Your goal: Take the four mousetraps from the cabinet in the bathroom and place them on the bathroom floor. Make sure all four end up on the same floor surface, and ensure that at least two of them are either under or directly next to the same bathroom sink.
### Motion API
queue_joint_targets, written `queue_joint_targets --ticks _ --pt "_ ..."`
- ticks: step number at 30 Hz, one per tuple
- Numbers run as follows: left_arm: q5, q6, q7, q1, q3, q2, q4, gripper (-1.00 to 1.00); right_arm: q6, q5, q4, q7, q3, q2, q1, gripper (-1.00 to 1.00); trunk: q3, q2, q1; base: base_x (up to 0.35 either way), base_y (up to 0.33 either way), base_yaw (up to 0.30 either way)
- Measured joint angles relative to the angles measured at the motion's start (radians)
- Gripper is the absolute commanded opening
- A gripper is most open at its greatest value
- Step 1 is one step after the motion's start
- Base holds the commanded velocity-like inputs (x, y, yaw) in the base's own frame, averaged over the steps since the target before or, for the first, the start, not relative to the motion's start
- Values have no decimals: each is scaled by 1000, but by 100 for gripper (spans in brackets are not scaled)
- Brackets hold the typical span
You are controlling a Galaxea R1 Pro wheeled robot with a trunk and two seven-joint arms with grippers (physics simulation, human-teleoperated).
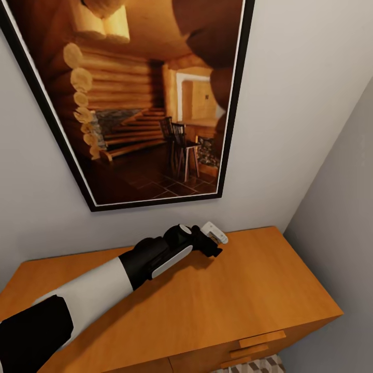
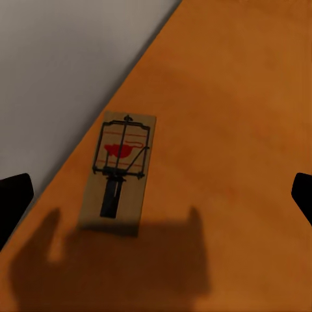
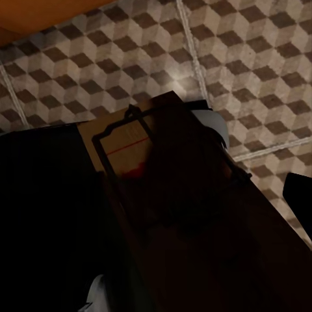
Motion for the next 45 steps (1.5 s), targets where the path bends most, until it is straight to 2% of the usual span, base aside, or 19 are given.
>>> queue_joint_targets --ticks 28,45 --pt "0 0 0 0 -2 2 -14 100 0 0 0 0 0 1 0 -100 -31 0 0 0 0 0" --pt "0 0 0 0 -2 12 -18 100 0 0 0 1 0 3 0 -100 -48 0 0 0 18 0"
